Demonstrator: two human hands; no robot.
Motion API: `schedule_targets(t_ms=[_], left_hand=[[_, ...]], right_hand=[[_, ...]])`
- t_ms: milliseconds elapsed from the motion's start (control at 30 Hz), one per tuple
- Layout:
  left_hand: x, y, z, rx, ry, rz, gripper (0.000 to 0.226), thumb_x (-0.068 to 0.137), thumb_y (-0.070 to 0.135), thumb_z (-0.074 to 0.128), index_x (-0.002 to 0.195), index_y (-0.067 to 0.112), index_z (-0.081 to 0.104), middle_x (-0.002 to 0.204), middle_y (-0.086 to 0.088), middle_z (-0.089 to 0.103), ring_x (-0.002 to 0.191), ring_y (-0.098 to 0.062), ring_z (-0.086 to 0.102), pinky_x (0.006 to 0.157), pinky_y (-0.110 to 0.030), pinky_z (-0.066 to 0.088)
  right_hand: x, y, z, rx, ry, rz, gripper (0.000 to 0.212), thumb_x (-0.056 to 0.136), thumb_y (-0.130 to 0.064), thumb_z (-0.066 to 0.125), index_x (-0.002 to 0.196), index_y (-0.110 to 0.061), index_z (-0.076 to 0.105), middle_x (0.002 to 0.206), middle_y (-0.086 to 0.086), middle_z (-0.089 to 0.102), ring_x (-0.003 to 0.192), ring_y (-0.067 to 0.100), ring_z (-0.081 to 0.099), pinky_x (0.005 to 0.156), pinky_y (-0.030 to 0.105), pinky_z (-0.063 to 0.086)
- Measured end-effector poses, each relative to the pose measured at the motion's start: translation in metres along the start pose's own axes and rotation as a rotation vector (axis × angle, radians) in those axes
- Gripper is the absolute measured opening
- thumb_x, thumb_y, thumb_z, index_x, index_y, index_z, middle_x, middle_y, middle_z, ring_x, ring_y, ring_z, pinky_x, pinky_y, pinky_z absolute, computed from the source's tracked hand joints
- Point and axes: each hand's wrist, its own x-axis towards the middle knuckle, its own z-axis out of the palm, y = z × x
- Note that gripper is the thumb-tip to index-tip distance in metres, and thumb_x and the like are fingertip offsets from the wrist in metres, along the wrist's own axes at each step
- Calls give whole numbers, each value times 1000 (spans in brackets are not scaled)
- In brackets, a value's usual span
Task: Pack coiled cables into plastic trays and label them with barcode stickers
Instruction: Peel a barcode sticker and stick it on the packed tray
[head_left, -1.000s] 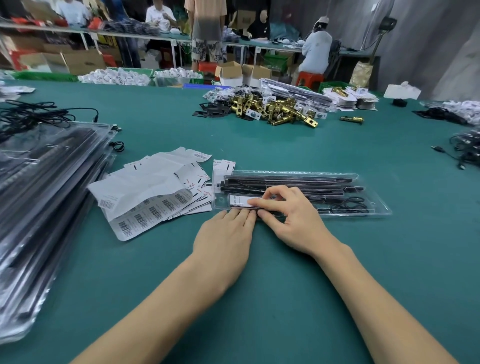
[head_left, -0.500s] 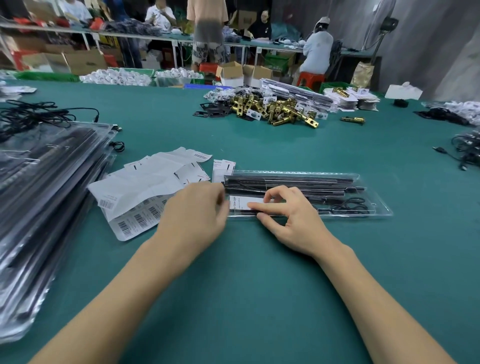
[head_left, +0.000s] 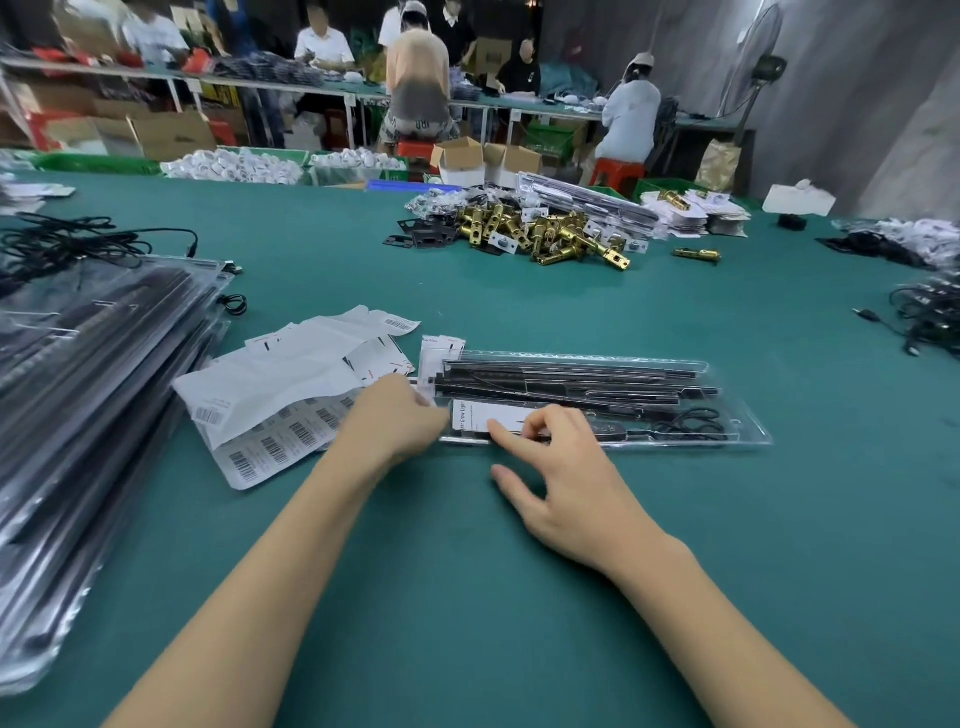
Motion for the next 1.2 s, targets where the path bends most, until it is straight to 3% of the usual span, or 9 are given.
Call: schedule_targets(t_ms=[100,233,367,500,667,767,867,967,1200], left_hand=[[0,-12,-2,-291,-48,23,7,79,10,68,72,11,67,61,3,54,58,-18,42,57,-25,32],[1,-19,-3,-330,-70,144,14,90,11,64,85,21,57,76,6,66,51,-11,47,54,-25,37],[3,-18,3,-211,34,199,11,88,19,66,84,27,60,87,6,71,64,-15,58,64,-28,45],[2,-17,11,-253,85,139,9,83,19,64,82,28,66,71,7,73,56,-7,55,53,-21,39],[1,-16,11,-336,77,118,13,80,17,65,78,29,70,71,4,74,47,-6,50,55,-24,38],[2,-15,12,-319,92,107,12,81,17,65,76,27,68,66,6,71,49,-9,50,55,-24,38],[4,-15,14,-281,107,95,11,81,18,65,75,27,67,70,9,71,56,-11,55,58,-24,40],[3,-12,17,-260,147,87,11,81,18,64,74,27,67,73,12,71,64,-8,59,57,-22,38],[6,-8,20,-293,178,6,10,75,16,66,72,25,68,72,10,70,69,-12,63,55,-23,38]], right_hand=[[-12,-10,0,-80,-19,16,50,97,-49,47,141,-26,55,115,0,45,116,19,42,96,24,39],[-17,-23,1,-113,-23,-3,59,96,-56,37,137,-20,59,123,4,51,126,21,40,106,30,41],[-15,-20,1,-53,-81,41,63,98,-58,41,149,-22,43,131,-6,42,131,12,31,107,24,35],[-14,-18,1,-10,-60,58,65,95,-57,49,150,-23,40,137,-10,39,135,8,28,108,25,38],[-13,-17,2,42,-30,118,69,91,-56,56,147,-19,38,148,-7,27,135,12,34,109,30,39],[-10,-7,-5,-73,90,221,65,89,-56,58,142,-20,46,144,-3,37,127,19,39,105,37,41],[-7,5,-13,-63,184,317,56,89,-50,63,137,-24,54,127,-7,52,118,18,42,100,41,44],[-6,5,-11,-7,172,332,61,88,-52,62,142,-26,50,114,-12,53,113,13,43,96,35,45],[-2,7,-11,-4,161,370,68,88,-52,62,146,-22,46,116,-10,54,115,15,44,101,34,42]])
